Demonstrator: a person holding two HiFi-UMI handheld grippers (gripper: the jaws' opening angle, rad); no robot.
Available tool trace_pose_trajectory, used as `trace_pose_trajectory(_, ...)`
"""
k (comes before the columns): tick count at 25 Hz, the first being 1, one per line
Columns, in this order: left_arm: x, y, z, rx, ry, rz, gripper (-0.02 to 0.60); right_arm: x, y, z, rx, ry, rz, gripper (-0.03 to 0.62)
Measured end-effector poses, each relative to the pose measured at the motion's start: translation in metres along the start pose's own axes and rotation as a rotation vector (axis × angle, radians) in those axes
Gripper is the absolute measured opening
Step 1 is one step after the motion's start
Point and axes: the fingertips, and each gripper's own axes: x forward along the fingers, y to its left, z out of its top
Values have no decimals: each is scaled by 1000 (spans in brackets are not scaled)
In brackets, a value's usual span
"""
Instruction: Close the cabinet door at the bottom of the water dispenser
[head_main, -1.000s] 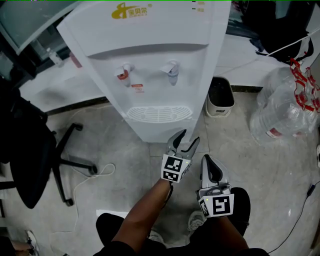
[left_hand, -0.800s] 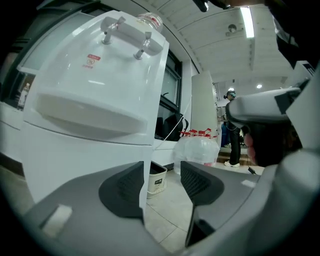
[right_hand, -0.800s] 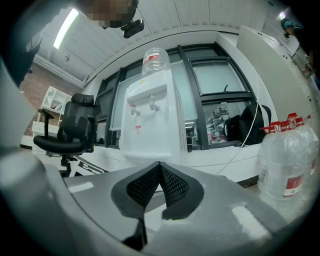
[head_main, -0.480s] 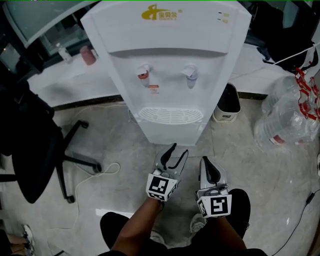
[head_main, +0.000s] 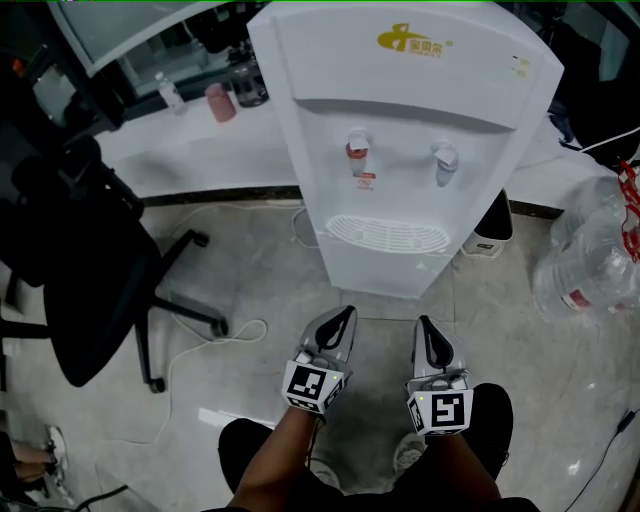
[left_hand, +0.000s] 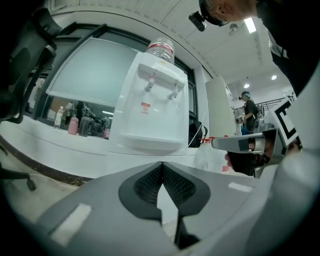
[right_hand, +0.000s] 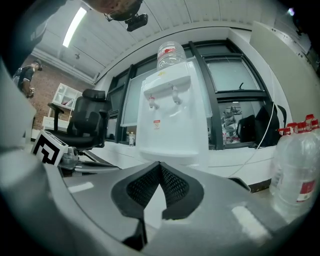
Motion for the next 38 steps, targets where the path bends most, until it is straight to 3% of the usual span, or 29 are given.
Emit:
trace_pose_trajectory(3, -16, 26, 0, -13, 2, 53, 17, 5, 5, -4, -12, 27, 11, 3)
trace_pose_trajectory(8, -36, 64, 17, 3, 5, 137, 17, 10, 2, -2, 102, 79, 10, 3)
trace_pose_trajectory(14, -43, 102, 58, 36, 38, 202, 18, 24, 15, 40, 15, 126, 50, 3)
trace_pose_trajectory(20, -89, 72, 110, -13, 110, 267, 18, 3, 23, 114, -40, 185, 108, 3)
trace_pose_trajectory(22, -103, 59, 137, -56, 136, 274, 18, -3, 23, 151, -46, 191, 123, 3)
trace_pose_trajectory(25, -115, 47, 204, -93, 109, 297, 18, -14, 24, 207, -52, 200, 137, 3)
trace_pose_trajectory(32, -117, 0, 365, -91, 99, 237, 18, -36, 23, 346, -51, 194, 145, 3)
trace_pose_trajectory(35, -120, -24, 409, -88, 134, 203, 18, -46, 19, 400, -72, 166, 145, 3)
trace_pose_trajectory(38, -126, -42, 438, -111, 115, 182, 18, -62, 13, 431, -129, 188, 141, 3)
